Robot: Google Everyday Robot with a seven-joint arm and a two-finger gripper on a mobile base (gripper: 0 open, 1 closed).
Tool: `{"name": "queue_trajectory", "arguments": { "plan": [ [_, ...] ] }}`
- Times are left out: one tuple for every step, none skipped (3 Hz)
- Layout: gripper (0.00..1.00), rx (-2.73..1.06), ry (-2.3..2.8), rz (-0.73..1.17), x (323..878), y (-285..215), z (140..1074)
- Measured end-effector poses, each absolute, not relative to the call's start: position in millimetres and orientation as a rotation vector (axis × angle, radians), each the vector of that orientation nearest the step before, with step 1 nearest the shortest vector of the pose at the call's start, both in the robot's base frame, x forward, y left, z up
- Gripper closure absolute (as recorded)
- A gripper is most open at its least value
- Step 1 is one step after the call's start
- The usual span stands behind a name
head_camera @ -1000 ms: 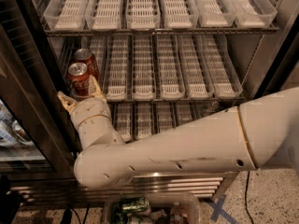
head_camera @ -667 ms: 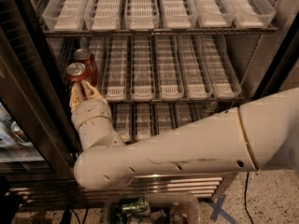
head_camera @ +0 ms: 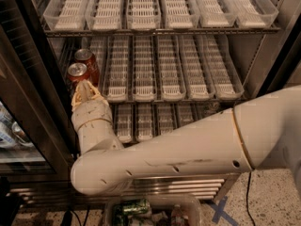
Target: Pick coke can from middle shelf of fridge
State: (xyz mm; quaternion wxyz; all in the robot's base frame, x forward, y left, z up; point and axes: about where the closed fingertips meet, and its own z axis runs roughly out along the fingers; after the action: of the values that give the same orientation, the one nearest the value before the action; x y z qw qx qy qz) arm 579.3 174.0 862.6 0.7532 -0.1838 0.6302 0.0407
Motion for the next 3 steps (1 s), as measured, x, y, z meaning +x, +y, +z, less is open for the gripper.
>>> {"name": "queue_trajectory", "arguments": {
  "plan": [
    [0.31, -0.374, 1.389, 0.092, 565.4, 170.3, 860.0],
    [0.14, -0.366, 1.418, 0.111, 550.3, 169.9, 851.4],
    [0.20, -0.367, 1.430, 0.134, 545.1, 173.9, 845.0]
  ]
}}
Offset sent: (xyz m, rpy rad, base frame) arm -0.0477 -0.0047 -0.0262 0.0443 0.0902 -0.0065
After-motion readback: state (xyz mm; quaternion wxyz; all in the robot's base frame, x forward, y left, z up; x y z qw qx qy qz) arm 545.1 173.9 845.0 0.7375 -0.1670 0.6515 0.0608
